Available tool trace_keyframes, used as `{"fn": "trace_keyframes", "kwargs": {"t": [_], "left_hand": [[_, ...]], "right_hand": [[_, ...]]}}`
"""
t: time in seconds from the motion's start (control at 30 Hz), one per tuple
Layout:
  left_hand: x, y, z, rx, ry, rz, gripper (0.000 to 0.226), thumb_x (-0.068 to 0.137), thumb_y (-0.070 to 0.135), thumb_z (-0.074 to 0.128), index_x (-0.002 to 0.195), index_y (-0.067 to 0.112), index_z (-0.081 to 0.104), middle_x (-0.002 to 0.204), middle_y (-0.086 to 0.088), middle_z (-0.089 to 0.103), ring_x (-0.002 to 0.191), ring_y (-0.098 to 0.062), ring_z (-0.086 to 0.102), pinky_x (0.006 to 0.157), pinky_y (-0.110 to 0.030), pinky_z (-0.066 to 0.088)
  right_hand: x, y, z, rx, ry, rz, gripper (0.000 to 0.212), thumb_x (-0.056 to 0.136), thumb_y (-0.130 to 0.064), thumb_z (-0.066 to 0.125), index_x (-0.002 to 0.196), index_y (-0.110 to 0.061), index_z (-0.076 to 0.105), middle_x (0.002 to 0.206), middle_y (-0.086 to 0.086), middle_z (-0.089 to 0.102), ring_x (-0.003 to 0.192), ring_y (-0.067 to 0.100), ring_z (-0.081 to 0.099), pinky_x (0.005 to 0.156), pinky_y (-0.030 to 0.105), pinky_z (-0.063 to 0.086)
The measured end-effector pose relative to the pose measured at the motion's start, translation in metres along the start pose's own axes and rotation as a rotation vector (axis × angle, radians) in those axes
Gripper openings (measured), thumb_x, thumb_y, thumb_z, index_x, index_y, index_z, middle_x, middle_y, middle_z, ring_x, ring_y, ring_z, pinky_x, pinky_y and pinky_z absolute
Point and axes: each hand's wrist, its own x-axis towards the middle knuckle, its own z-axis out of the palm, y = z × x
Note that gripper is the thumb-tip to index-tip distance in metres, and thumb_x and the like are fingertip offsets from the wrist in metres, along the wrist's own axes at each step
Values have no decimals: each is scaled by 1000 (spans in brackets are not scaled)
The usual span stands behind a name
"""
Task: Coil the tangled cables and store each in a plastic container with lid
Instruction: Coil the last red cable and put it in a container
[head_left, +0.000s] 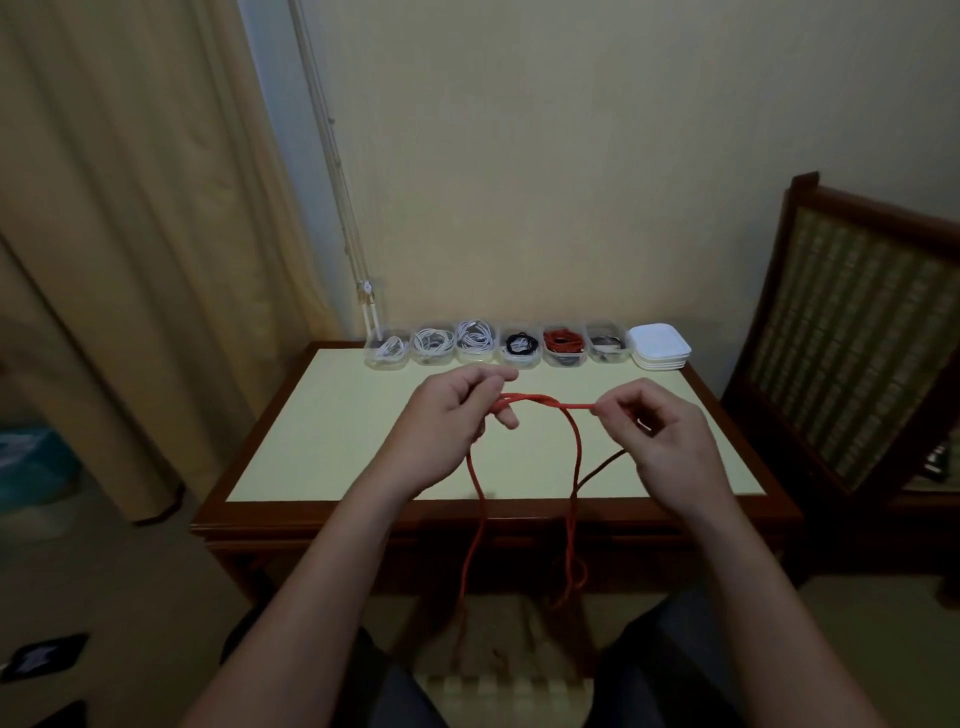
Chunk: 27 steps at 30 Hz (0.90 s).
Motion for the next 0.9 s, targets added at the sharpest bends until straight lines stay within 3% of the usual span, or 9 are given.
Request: {"fn": "trace_keyframes", "kwargs": {"t": [0.07,0.13,0.23,0.33,0.53,0.67,0.73,0.83,0.9], "left_hand": [[2,-3,-1,216,143,79,25,106,23,49,122,23,67,75,6,71,58,-7,52,58,-26,47],[4,-4,-2,237,207,112,23,105,21,49,121,23,67,73,5,68,58,-1,57,58,-18,48],[4,0,-1,110,68,41,23,105,22,50,120,22,68,70,6,65,60,-2,57,61,-16,46],[0,4,2,-51,-24,-25,23,103,26,55,121,20,69,68,8,64,61,-5,47,58,-15,39],[-1,14,2,-319,-38,-76,23,94,24,68,116,18,72,77,1,70,79,-22,52,76,-33,41],[-1,16,3,-325,-82,-60,24,94,13,68,118,16,71,80,-5,72,67,-19,42,60,-23,35],[-2,15,5,-285,-122,-58,24,95,12,66,119,16,69,82,-8,74,63,-15,40,57,-21,35],[-5,13,11,-220,-140,-40,25,97,11,64,121,13,67,72,1,72,60,-12,46,56,-18,40],[-6,11,12,-187,-112,-13,26,97,10,63,123,10,66,76,2,73,66,-13,62,64,-20,50]], "right_hand": [[-1,4,-3,90,8,38,12,97,-9,64,88,-14,69,73,-13,64,69,3,52,66,18,44],[-3,9,-5,132,9,73,13,98,-9,62,88,-13,69,74,-8,64,69,6,51,66,26,44],[-4,12,-6,171,12,125,15,99,-14,60,88,-15,69,72,2,58,69,18,49,64,36,44],[-2,9,-4,150,23,156,17,101,-17,59,86,-18,68,69,0,53,67,20,46,63,38,42],[0,4,-1,171,-39,182,19,97,-28,64,85,-15,68,69,1,49,67,18,43,64,37,39],[1,-3,6,168,-129,144,29,92,-42,62,93,-14,71,68,-12,56,64,8,46,64,24,40],[1,-8,13,138,-183,110,23,97,-35,60,99,-17,73,77,-13,65,67,5,51,64,19,43],[2,-12,22,72,-187,72,17,100,-26,62,90,-19,74,81,-4,70,71,13,57,69,30,48],[3,-12,24,48,-157,59,17,98,-25,65,85,-19,73,78,1,70,73,19,60,70,34,49]]}}
